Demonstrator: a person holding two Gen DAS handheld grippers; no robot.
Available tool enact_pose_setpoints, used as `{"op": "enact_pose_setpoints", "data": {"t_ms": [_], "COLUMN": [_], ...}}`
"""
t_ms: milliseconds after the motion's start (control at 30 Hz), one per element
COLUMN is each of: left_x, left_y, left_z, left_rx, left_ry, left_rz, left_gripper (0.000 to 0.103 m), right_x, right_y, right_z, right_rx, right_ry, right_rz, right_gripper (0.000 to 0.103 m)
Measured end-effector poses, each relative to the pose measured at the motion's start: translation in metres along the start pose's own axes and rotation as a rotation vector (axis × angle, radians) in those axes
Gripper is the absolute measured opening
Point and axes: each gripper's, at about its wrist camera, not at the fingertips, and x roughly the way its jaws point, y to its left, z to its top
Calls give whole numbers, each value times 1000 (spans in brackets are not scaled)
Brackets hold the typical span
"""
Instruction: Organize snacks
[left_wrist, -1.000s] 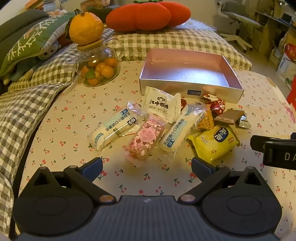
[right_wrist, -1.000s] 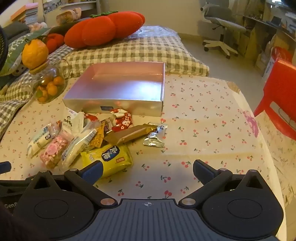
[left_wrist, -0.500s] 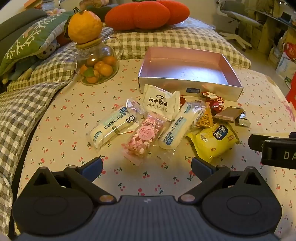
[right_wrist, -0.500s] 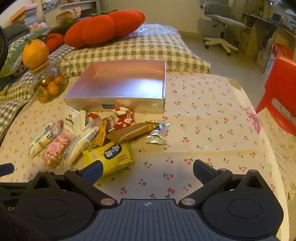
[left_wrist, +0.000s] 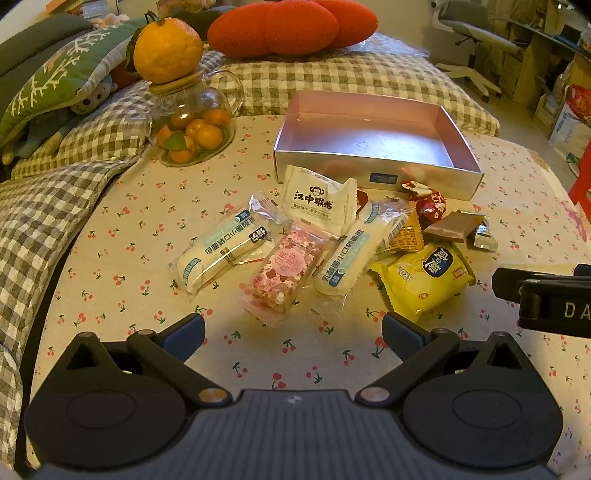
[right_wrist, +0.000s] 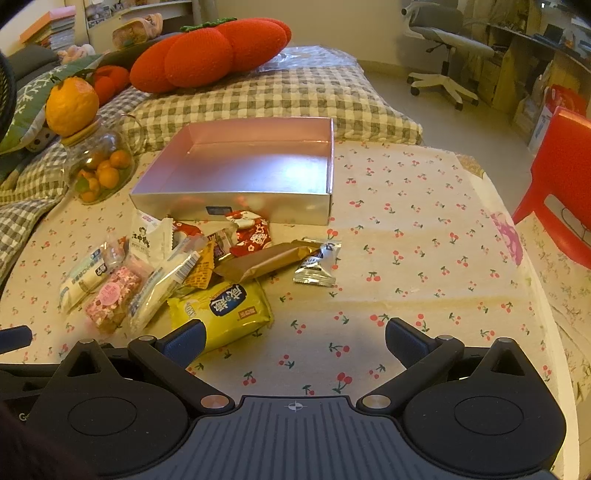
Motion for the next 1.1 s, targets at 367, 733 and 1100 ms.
{"op": "enact_pose_setpoints", "data": {"t_ms": [367,733,1100], "left_x": [0,1,1], "left_y": [-1,-1,-1], "left_z": [0,0,0], "left_rx": [-4,-6,-6], "left_ry": [6,11,11], "left_rz": [-5,-9,-10], "left_gripper": [102,102,102], "right_x": [0,0,1], "right_y": [0,1,0], "right_z": [0,-1,-1], "right_rx": [1,-1,0], "right_ry": [0,1,2], "right_rz": [0,1,2], "right_gripper": [103,103,103]}}
